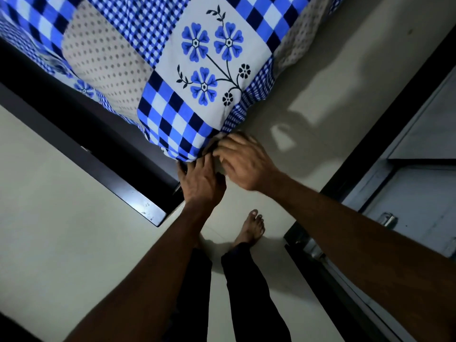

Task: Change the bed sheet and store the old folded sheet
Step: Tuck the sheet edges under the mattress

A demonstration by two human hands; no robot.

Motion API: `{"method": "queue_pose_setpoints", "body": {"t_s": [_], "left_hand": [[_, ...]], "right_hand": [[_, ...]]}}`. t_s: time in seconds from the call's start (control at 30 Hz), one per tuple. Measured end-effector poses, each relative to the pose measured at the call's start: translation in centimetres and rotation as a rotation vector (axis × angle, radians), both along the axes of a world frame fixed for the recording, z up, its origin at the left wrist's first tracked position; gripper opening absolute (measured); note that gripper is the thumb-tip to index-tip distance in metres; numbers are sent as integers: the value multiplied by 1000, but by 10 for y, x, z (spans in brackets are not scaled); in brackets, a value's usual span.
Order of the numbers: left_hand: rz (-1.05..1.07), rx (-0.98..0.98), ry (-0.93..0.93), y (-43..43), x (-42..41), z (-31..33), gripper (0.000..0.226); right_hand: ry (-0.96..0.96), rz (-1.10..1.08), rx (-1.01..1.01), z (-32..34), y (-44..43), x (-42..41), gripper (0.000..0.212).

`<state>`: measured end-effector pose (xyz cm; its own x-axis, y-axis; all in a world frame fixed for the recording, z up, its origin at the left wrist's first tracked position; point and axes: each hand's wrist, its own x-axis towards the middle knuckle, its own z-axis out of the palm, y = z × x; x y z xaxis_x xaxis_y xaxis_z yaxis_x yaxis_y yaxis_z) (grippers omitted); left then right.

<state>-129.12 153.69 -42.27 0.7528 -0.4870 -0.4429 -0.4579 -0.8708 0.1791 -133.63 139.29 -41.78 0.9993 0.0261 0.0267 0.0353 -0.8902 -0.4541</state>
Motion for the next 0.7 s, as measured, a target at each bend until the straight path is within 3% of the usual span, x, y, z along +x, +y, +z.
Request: {"method": "queue_pose_setpoints", "body": {"t_s": [0.1, 0.27, 0.43, 0.53, 0.7], "left_hand": [[-36, -91, 42, 18, 6, 0, 65], [-65, -157, -13, 46, -10, 4, 76], [107, -76, 66, 20, -1, 2, 73], [153, -24, 97, 6, 1, 2, 69], [76, 41, 69, 14, 9, 3, 65]], "right_hand": [[62, 55, -78, 3, -11, 12, 33], [342, 137, -265, 3, -10, 7, 61], [565, -50, -320, 17, 39, 27, 49], [398, -94, -247, 12, 34, 22, 43], [217, 119, 50, 4, -17, 2, 49]]}}
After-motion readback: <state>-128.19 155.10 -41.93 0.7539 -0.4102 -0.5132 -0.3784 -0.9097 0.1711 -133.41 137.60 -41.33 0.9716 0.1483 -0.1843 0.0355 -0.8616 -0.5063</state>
